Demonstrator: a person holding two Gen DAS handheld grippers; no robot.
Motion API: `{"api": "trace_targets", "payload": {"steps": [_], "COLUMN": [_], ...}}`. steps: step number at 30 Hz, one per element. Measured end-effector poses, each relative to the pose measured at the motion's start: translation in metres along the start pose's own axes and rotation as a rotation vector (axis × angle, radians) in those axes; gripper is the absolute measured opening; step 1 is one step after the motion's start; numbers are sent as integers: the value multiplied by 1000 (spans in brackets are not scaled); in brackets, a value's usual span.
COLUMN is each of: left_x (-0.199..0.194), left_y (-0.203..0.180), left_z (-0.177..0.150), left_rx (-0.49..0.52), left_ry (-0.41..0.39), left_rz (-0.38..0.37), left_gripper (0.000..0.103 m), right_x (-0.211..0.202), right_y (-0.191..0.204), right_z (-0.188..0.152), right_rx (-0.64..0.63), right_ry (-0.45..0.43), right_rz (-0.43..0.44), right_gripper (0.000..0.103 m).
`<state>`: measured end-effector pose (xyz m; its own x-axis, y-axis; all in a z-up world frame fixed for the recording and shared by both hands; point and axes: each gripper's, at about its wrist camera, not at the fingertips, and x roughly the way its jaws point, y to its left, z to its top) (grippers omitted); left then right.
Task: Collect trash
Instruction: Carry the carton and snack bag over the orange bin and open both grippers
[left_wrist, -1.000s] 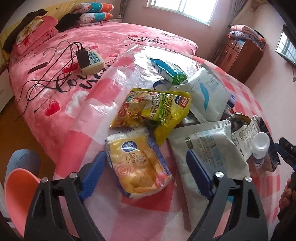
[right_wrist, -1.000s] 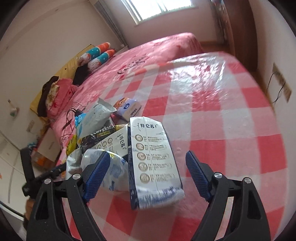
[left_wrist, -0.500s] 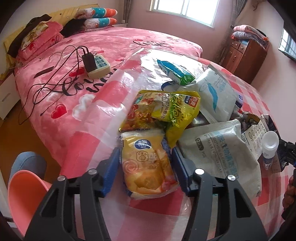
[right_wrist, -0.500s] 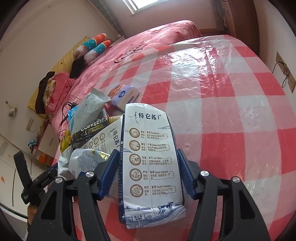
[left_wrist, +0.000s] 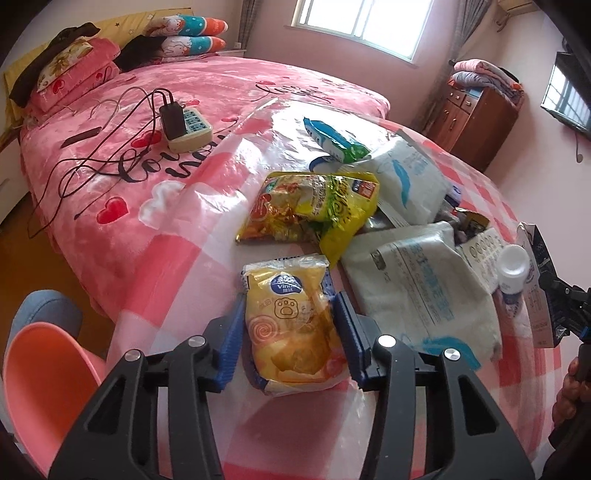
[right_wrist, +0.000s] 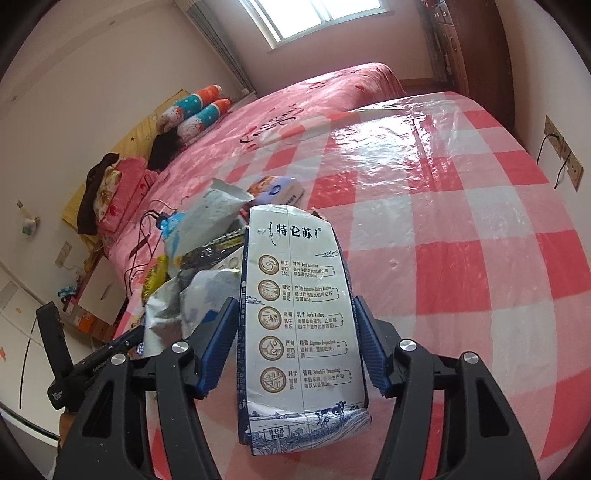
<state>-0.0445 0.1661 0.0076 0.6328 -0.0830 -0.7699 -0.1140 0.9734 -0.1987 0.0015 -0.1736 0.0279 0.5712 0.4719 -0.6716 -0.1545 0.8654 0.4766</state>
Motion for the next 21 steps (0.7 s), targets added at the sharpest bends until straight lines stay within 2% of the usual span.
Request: {"api": "trace_targets", "payload": {"steps": [15,21], "left_x": [-41,-54], "left_y": [4,6], "left_z": [-23,-30], "left_rx": [3,-5], "left_ry": [-41,-55], "left_rz": [-73,-102], "left_gripper": [49,49], "right_x": [-20,-25], "right_y": [28,46], "right_z": [-35,-43], "right_rx": [75,89], "right_ry": [4,20], "right_rz": [113,184], "right_gripper": [63,63]}}
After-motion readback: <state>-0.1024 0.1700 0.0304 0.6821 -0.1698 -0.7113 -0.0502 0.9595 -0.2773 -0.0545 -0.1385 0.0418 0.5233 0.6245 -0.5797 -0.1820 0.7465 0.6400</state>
